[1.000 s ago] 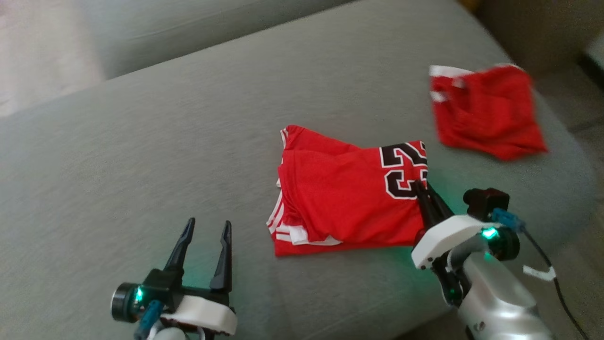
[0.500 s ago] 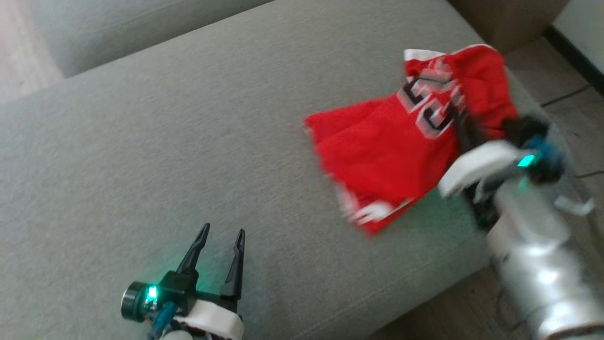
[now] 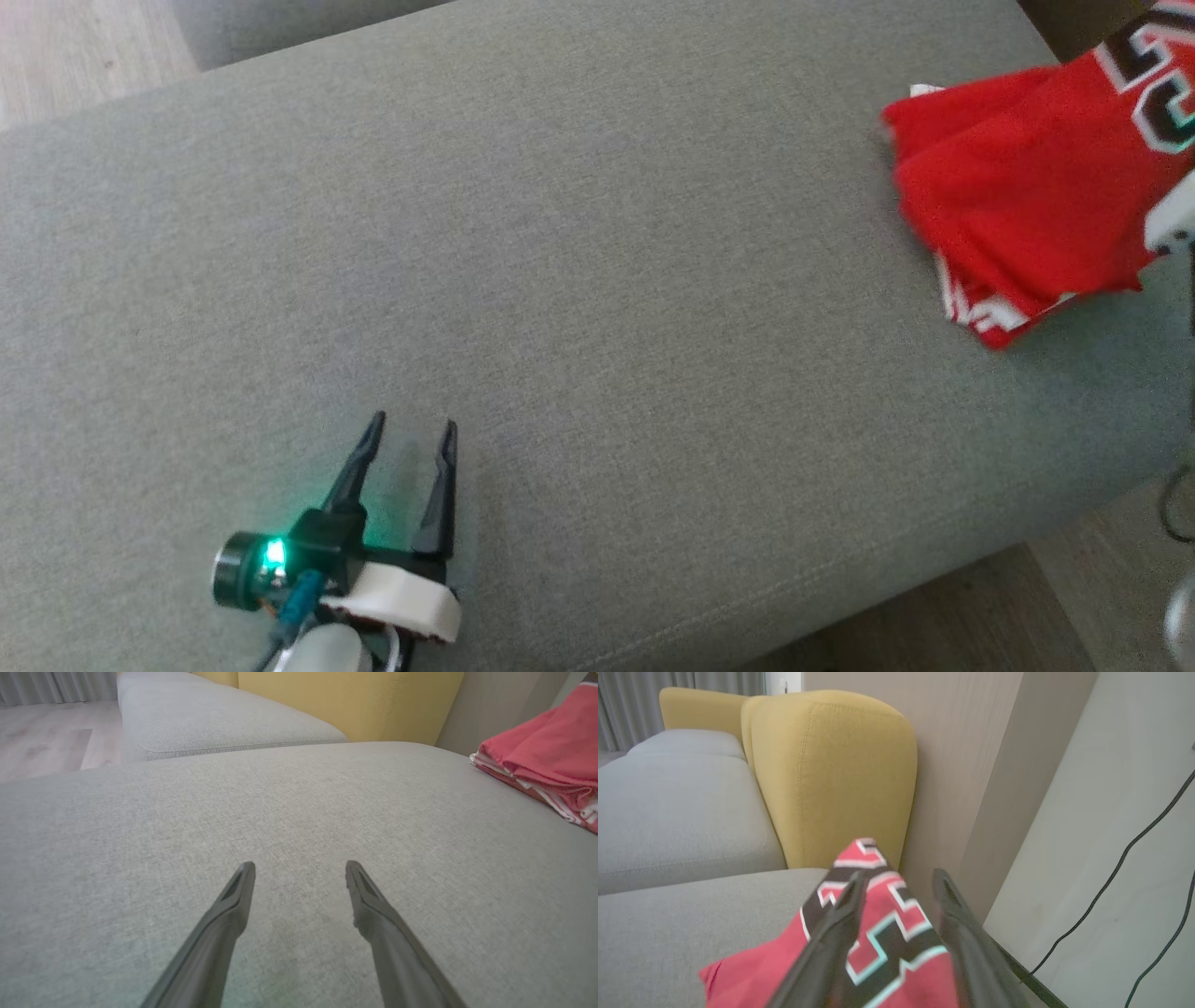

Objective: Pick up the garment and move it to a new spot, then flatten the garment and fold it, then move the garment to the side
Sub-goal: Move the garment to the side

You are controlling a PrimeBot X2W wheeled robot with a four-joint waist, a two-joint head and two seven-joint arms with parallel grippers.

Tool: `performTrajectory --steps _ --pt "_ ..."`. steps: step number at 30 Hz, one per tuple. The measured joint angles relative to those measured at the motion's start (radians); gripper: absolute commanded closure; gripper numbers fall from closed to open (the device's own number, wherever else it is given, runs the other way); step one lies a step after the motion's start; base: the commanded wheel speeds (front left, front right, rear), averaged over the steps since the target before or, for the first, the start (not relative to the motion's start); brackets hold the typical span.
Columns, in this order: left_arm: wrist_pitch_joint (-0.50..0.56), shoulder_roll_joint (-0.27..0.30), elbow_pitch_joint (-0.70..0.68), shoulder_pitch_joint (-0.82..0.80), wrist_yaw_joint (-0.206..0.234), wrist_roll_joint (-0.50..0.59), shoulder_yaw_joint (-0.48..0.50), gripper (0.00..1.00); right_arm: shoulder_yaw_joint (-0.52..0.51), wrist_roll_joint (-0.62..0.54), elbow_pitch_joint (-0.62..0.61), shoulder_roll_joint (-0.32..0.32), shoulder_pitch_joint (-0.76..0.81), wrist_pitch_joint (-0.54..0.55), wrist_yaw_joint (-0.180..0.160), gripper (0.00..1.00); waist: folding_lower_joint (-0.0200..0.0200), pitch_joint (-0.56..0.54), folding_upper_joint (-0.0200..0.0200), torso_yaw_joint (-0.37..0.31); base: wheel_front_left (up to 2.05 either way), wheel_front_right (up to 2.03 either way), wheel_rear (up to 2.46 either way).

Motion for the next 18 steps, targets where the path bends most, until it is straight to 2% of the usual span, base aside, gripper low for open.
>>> performTrajectory --steps 4,9,16,18 --pt "0.000 0.000 -0.001 -0.011 0.007 0.000 0.024 0.00 -0.034 -0.030 -0.061 0.089 0.006 0.000 0.000 0.00 0.0000 -0.002 0.0000 0.008 0.00 0.00 0.00" --pt "0.000 0.000 -0.003 -0.011 0.023 -0.010 0.056 0.00 0.041 -0.013 -0.135 0.190 0.075 0.000 0.000 0.00 -0.0001 -0.014 0.0000 0.030 0.00 0.00 0.00" --pt "0.000 -0.001 -0.002 -0.009 0.034 -0.014 0.083 0.00 0.153 0.102 -0.205 0.216 0.274 0.000 0.000 0.00 -0.0001 -0.033 0.0000 0.088 0.00 0.00 0.00" --pt "0.000 -0.001 -0.002 -0.008 0.043 -0.029 0.087 0.00 0.185 0.168 -0.221 0.219 0.313 0.000 0.000 0.00 -0.0002 -0.037 0.0000 0.109 0.00 0.00 0.00"
